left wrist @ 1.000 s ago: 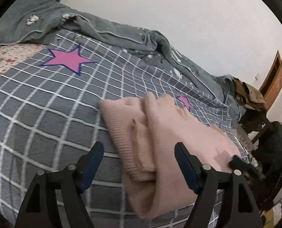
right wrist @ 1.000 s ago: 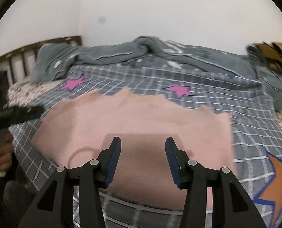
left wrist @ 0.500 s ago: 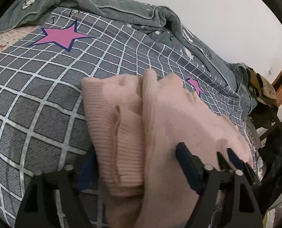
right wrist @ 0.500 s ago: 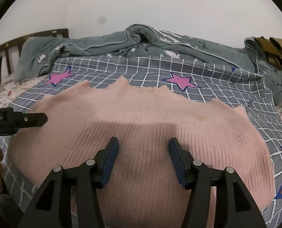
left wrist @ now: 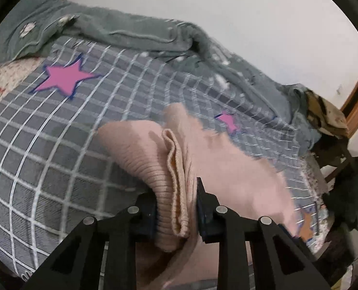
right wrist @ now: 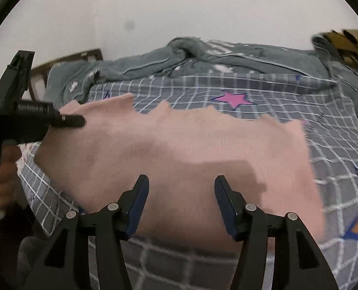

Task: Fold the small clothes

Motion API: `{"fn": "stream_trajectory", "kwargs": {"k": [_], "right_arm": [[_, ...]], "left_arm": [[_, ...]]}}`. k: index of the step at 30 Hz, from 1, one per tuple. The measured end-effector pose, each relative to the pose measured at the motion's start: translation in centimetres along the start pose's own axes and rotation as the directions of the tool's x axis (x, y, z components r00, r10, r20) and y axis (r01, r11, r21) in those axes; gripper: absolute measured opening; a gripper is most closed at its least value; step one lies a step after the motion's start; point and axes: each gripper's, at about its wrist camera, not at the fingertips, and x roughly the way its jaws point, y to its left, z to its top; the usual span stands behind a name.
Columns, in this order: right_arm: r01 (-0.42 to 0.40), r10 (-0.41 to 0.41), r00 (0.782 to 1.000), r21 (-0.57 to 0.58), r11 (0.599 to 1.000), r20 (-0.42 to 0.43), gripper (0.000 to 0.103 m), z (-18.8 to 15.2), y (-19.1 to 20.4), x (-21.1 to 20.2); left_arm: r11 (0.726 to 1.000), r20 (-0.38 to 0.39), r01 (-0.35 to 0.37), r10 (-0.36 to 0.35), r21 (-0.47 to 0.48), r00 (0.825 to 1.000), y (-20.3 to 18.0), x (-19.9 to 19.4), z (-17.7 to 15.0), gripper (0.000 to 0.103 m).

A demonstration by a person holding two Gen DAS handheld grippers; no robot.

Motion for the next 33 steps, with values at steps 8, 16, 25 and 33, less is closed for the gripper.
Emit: {"fn": "stream_trajectory", "kwargs": {"k": [8, 16, 25, 33], "right_arm": [[0.009, -0.026, 0.997, 0.216, 0.976, 0.076, 0.056, -0.2, -8.6, -5.9], [0.063, -0.079, 0.996, 0.250, 0.966, 0.053, 0.056, -1.3, -14.0, -9.6], [0.045, -0.058, 0.996, 0.179, 0.983, 0.068, 0.056, -1.6, -13.9, -11.0], [-0.122, 0.100, 0.988, 0.190, 0.974, 0.121, 0.068, 2.1, -12.8, -8.7]], "left_arm": [[0.990, 0.005, 0.048, -0.049, 0.135, 0.999, -11.6, 0.9, 0.3, 0.023], [0.962, -0.112, 0.060, -0.031, 0.268, 0.993, -21.4, 7.2, -4.9, 0.023], [0.931, -0.153, 0.111, -0.061, 0.348, 0.986, -22.3, 6.3, -6.4, 0.041], [0.965, 0.042, -0.036, 0.026, 0.259, 0.999, -14.3, 1.7, -2.5, 0.073]]}}
